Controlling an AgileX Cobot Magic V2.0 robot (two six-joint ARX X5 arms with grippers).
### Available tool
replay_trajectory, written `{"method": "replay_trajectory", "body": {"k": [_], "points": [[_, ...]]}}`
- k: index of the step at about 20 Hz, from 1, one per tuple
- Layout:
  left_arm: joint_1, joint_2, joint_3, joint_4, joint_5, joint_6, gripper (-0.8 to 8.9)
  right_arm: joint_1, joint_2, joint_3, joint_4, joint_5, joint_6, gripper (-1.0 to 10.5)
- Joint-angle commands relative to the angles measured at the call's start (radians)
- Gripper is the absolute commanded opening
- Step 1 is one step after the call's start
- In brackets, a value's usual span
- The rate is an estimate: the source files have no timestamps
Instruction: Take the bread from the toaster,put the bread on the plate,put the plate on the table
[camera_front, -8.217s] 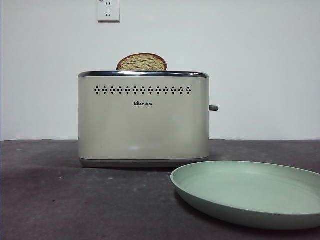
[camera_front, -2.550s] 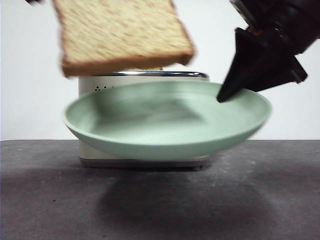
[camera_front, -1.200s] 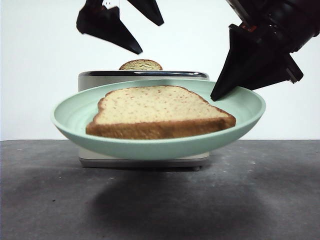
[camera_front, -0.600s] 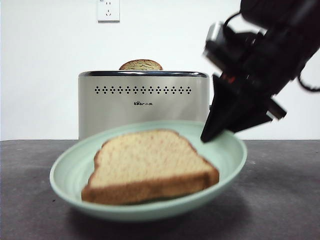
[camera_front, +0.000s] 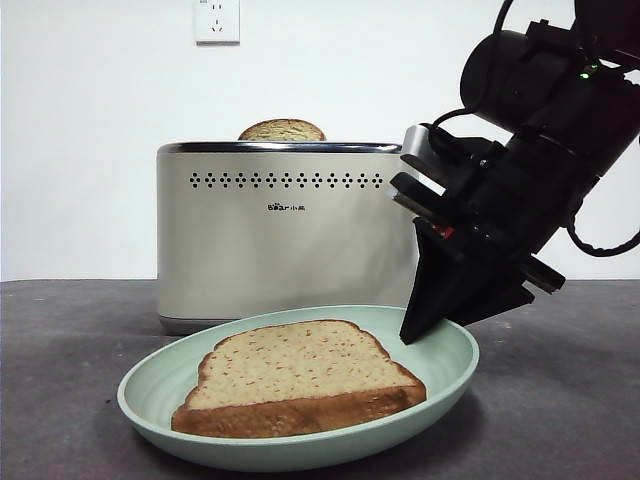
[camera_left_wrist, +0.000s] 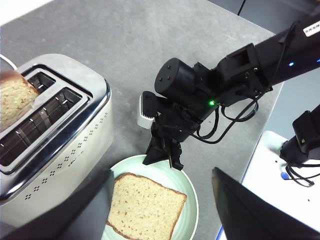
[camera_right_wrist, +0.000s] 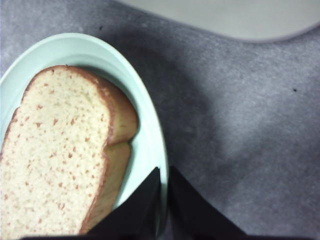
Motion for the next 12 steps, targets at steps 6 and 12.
{"method": "replay_trajectory", "body": {"k": [6,12], "points": [[-0.006,0.008,0.025,0.002,-0.001,0.002,3.07,0.002,0.000,0.012,-0.035,0.033,-0.005,2.5],[-0.006,0.008,0.025,-0.003,-0.001,0.002,3.07,-0.002,-0.256,0.014,-0.194,0.058,-0.039,2.5]]}}
